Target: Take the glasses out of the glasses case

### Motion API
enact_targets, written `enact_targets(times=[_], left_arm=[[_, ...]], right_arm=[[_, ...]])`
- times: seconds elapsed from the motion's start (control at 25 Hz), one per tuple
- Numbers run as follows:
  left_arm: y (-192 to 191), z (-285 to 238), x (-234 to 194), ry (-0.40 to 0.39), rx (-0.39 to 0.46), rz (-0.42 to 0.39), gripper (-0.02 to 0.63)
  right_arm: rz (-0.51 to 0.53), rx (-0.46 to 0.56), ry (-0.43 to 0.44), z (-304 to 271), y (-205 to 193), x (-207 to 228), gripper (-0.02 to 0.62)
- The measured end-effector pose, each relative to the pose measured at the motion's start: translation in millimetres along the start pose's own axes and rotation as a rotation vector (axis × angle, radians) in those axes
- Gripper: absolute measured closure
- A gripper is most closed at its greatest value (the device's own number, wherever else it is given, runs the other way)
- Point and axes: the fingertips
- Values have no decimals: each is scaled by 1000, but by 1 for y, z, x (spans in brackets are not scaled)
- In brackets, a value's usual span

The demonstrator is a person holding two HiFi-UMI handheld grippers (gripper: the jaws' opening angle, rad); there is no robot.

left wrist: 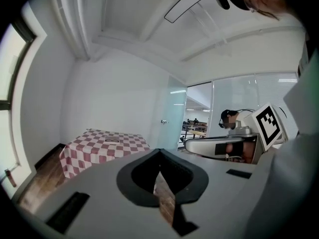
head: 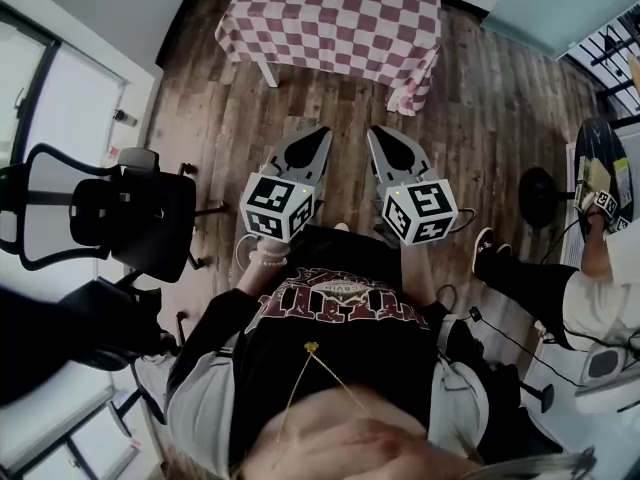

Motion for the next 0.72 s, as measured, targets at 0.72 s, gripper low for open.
enact_targets(times=[0.72], left_arm=[[6,-42,-77,-29,-37,5,607]], right_arm=[[-25,-52,30,-77,5,13,575]])
Point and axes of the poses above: the fingertips, and each gripper's own axes: z backward along the fingers, x to its right, y out of its top, and after that the axes turned 5 degrees about -y, right-handed
